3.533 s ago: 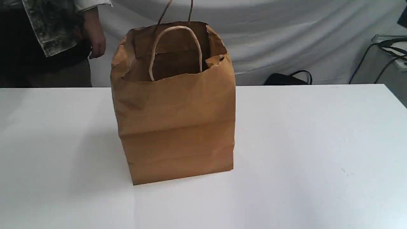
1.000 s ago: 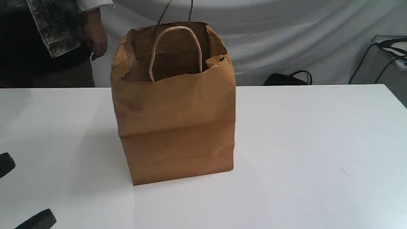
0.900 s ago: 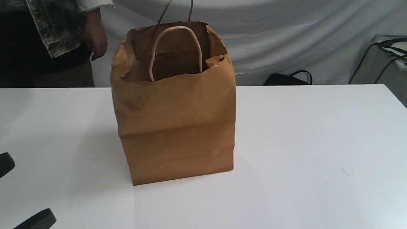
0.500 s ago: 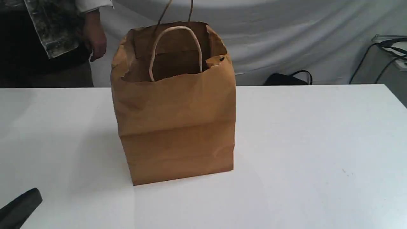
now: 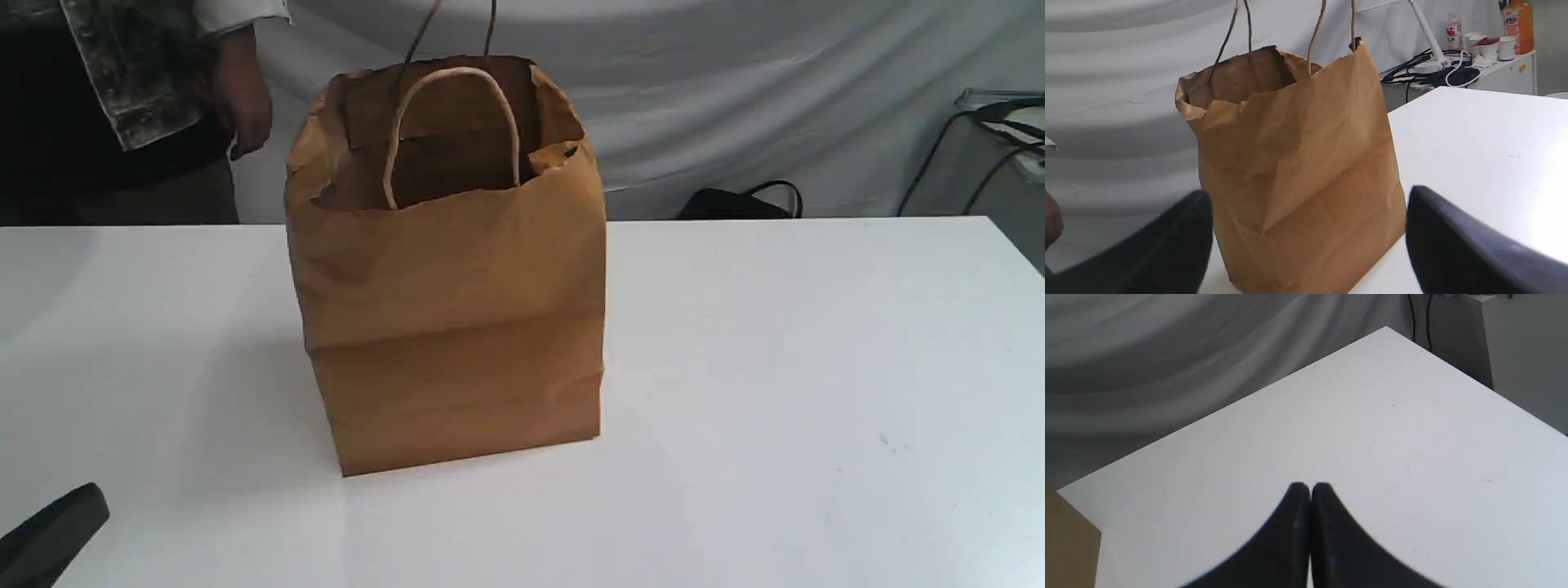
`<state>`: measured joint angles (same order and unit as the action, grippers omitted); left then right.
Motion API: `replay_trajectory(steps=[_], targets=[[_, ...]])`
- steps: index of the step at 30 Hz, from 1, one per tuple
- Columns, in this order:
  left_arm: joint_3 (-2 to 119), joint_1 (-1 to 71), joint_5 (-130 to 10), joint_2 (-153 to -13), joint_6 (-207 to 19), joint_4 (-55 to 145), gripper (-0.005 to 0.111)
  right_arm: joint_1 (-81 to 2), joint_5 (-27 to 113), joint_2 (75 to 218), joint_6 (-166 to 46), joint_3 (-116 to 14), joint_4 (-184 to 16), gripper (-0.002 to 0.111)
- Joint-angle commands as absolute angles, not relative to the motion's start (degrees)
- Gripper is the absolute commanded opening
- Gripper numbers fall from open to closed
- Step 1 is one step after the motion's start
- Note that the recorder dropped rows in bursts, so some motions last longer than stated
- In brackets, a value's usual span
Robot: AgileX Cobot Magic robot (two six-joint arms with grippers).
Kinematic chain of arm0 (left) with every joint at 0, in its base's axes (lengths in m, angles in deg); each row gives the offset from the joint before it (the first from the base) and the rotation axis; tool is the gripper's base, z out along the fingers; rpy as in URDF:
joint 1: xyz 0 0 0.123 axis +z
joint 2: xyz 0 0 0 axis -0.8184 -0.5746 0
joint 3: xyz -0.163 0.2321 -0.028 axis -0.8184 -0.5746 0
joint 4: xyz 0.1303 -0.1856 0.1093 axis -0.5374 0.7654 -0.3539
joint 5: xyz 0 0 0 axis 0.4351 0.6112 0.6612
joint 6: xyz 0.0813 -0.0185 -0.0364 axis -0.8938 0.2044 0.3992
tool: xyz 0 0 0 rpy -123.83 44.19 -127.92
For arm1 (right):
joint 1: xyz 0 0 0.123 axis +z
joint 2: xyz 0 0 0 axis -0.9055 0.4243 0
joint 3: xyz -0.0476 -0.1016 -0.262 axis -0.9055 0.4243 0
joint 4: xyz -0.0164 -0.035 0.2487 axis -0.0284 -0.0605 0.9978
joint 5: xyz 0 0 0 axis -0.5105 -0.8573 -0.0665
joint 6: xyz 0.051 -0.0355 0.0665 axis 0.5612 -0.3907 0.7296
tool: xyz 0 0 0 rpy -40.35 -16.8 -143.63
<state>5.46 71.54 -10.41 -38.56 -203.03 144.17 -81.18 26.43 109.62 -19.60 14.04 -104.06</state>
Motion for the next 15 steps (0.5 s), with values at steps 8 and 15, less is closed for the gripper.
replay_trajectory(steps=[8,15], targets=[[6.17,71.32,-11.54,-38.01,-202.28,142.15,0.068,-81.47,26.71,109.49,-19.71,14.23,-103.6,0.0],[13.34,71.32,-13.14,-36.04,-202.28,114.82,0.068,-81.47,26.82,109.49,-19.72,14.23,-103.6,0.0]])
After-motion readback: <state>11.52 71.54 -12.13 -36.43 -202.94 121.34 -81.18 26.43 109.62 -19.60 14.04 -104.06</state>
